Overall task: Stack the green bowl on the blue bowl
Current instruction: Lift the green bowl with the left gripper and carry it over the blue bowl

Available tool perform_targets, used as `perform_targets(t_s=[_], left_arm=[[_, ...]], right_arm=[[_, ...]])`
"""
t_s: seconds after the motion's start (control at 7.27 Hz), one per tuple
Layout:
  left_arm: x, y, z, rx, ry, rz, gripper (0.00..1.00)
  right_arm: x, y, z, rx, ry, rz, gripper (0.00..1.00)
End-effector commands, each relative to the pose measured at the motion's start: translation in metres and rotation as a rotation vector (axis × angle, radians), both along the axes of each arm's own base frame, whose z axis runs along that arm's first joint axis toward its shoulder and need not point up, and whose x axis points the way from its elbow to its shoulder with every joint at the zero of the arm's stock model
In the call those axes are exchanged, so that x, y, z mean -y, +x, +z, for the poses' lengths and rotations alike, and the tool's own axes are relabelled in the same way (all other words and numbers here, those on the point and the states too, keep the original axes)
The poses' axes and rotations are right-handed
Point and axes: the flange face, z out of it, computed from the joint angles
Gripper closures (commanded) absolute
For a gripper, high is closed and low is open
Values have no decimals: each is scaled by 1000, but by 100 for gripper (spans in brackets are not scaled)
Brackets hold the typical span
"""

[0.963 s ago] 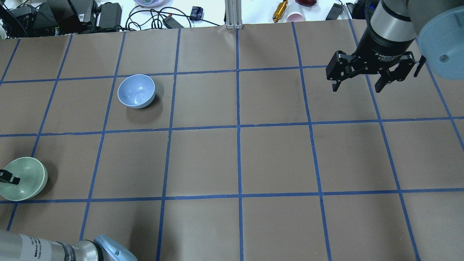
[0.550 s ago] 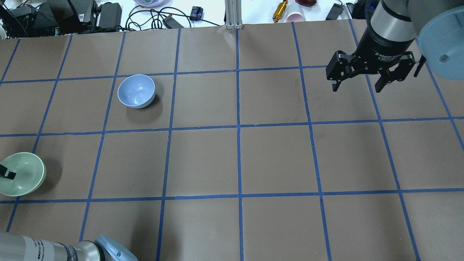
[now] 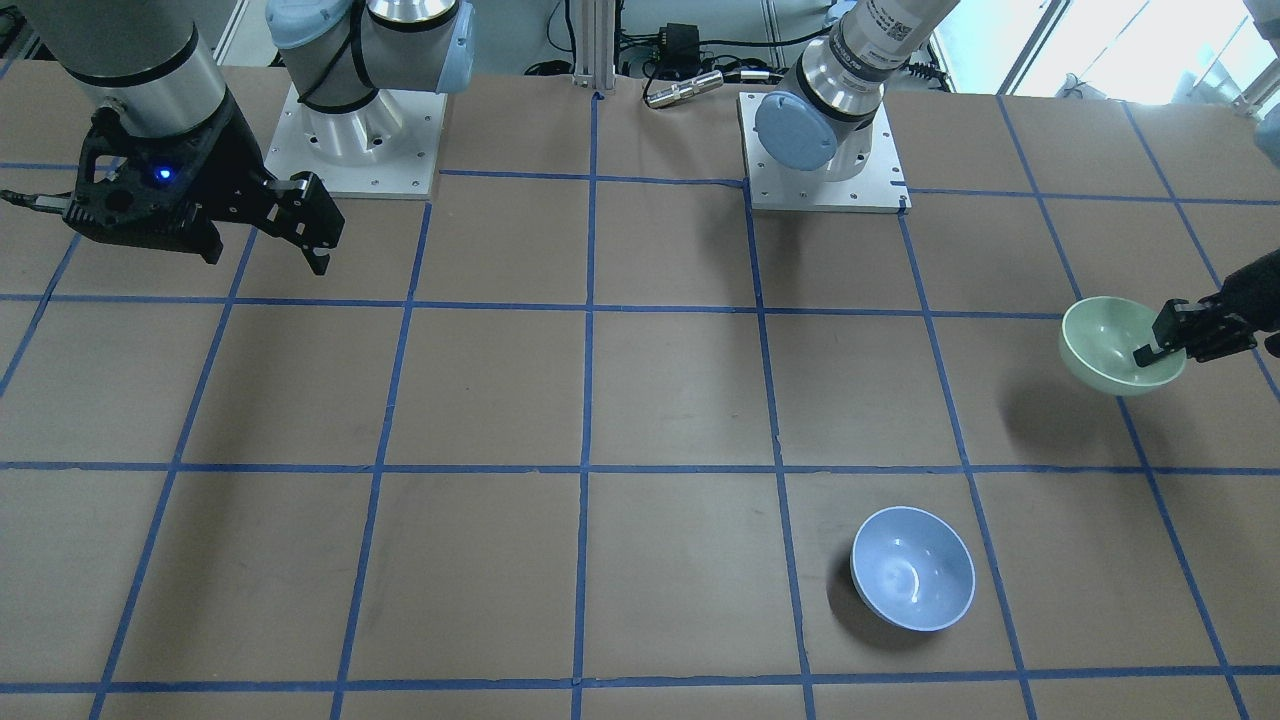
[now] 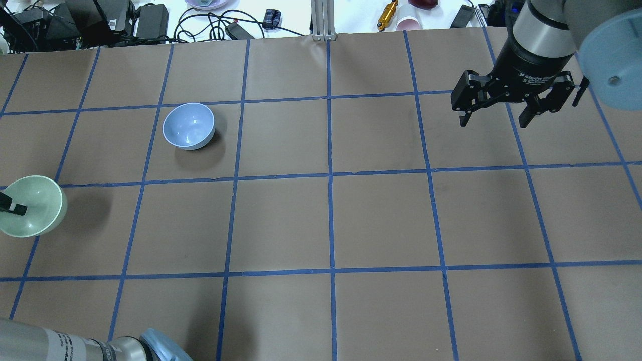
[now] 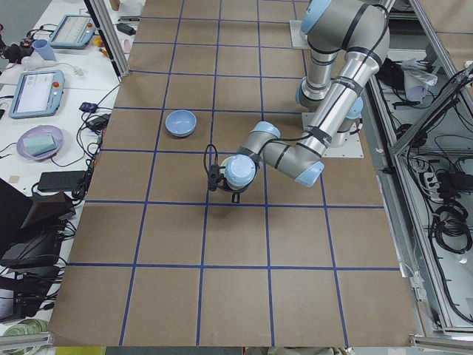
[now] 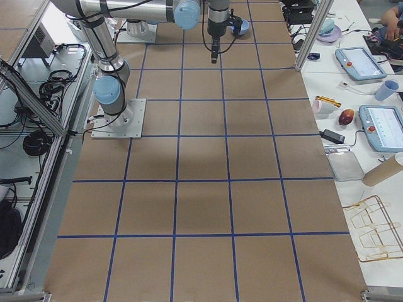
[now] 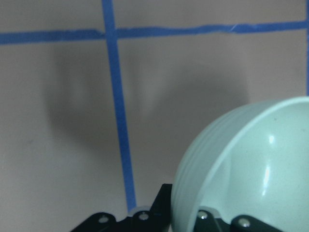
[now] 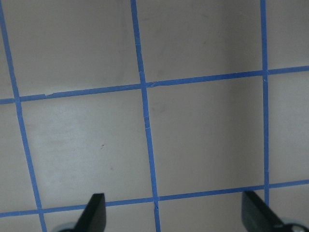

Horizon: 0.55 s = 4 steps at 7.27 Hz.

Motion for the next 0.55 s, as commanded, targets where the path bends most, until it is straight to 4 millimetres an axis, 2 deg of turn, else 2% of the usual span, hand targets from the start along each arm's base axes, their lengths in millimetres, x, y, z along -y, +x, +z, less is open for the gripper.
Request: perform_targets(t_s=[0.0, 0.41], left_arm=[[61, -60, 12, -58, -10, 62, 100], [139, -140, 39, -90, -23, 124, 100]], right_arm=[[0, 0, 0, 0, 0, 0, 0], [0, 0, 0, 0, 0, 0, 0]])
